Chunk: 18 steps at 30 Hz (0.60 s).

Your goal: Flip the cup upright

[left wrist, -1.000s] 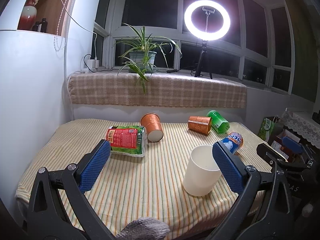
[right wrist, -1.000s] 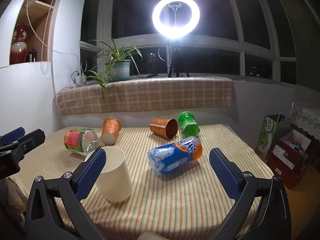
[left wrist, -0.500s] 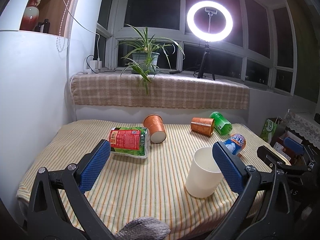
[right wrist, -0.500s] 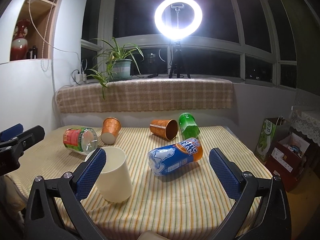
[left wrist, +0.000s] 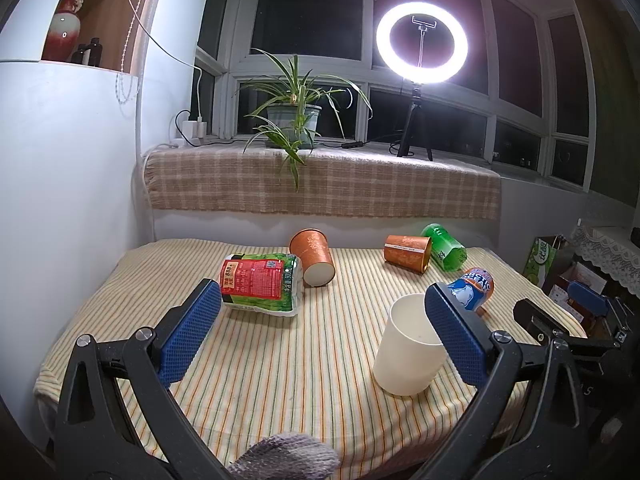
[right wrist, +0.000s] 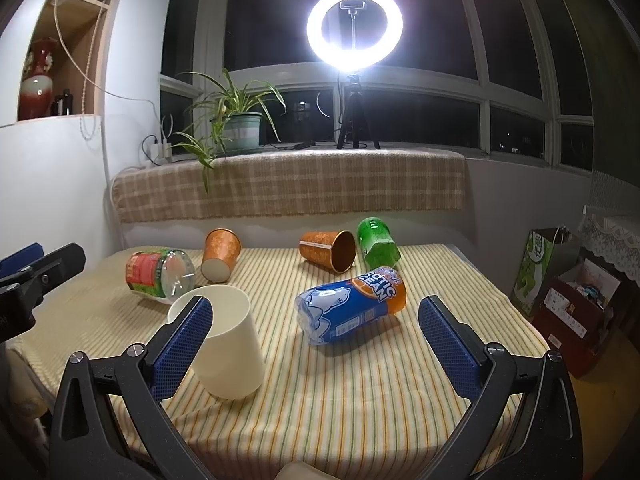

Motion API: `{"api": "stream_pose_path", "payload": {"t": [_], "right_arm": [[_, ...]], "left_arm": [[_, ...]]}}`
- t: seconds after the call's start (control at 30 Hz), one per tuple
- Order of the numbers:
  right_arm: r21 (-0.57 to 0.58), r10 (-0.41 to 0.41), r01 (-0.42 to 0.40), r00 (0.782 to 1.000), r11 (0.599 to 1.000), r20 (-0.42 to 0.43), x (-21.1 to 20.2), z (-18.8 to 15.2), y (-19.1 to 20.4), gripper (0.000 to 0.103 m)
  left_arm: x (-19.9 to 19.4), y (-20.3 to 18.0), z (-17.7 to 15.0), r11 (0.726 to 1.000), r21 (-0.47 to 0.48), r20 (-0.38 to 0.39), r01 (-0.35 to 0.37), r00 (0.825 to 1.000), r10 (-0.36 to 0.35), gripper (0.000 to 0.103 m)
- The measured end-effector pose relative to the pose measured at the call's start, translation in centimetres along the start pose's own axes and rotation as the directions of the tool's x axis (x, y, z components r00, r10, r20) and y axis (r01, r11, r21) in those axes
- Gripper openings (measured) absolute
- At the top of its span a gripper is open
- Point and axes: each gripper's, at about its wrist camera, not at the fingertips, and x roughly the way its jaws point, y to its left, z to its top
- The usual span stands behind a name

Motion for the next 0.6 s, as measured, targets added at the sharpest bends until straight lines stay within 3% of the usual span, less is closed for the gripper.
{"api": "stream_pose_path", "payload": {"t": [0.6], "right_arm": [[0.004,0.005,-0.005,1.0,1.0,-0.016,0.34,-0.39,0.12,0.103]], "left_arm": [[-0.06,0.39,-0.04,1.0,-0.001,0.0,-0.001,1.0,0.001,0.103]]}}
